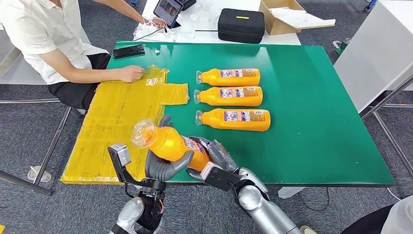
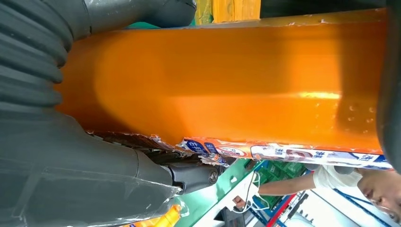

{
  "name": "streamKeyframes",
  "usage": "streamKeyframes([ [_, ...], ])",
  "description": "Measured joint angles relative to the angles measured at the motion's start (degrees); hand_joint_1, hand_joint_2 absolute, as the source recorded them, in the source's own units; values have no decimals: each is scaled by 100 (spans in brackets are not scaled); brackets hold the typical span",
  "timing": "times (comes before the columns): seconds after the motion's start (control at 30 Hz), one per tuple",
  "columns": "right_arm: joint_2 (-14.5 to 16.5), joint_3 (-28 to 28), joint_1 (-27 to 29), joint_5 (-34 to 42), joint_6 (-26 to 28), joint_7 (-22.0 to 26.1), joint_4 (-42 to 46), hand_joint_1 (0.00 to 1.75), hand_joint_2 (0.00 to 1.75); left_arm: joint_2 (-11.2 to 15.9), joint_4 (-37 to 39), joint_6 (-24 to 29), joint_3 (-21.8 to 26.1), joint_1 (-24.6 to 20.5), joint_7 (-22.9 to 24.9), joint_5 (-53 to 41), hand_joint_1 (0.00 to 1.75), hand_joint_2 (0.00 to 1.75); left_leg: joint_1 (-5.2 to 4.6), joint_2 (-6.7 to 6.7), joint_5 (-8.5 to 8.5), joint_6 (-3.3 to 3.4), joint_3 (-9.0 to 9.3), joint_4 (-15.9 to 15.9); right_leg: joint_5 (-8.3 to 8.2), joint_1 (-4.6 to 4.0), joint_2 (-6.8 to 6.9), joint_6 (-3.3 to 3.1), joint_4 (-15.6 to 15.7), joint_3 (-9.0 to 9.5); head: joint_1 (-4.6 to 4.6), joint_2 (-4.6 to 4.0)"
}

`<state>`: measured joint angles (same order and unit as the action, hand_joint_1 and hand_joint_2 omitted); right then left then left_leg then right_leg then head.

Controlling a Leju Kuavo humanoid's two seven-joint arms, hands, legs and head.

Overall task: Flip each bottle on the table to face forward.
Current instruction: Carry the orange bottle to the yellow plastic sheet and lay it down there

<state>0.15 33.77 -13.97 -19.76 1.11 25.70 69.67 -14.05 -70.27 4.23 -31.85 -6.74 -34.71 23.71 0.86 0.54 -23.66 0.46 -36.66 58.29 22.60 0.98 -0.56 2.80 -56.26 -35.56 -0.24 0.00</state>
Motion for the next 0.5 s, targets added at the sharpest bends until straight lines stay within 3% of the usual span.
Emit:
streamKeyframes([
  [0.1,1,19,-9,40,-25,10,-11,175,175,-2,0,-26,8,-6,-21,11,175,175,0,0,0,0,0,0,0,0,0,0,0,0,1,1],
  [0.17,2,28,-15,104,-65,23,-15,162,175,-5,1,-117,14,-8,-60,41,175,175,0,0,0,0,0,0,0,0,0,0,0,0,1,1],
  [0.27,3,31,-19,302,-214,64,-23,117,175,-9,6,-418,20,-9,-109,196,175,175,0,0,0,0,0,0,0,0,0,0,0,0,0,0],
  [0.33,4,25,-20,469,-354,104,-42,101,175,-9,9,-678,42,-9,-82,383,175,175,0,0,0,0,-1,0,0,0,0,0,0,0,1,0],
  [0.47,104,16,-69,626,-607,168,-112,3,175,22,-46,-1095,184,65,-43,662,175,175,1,-3,0,0,-4,0,-1,-1,-2,-1,-2,-2,1,1],
  [0.5,164,22,-89,631,-653,170,-137,0,175,46,-103,-1192,248,116,-29,711,175,175,1,-4,0,0,-4,0,-1,-2,-3,-1,-3,-4,-1,1],
])
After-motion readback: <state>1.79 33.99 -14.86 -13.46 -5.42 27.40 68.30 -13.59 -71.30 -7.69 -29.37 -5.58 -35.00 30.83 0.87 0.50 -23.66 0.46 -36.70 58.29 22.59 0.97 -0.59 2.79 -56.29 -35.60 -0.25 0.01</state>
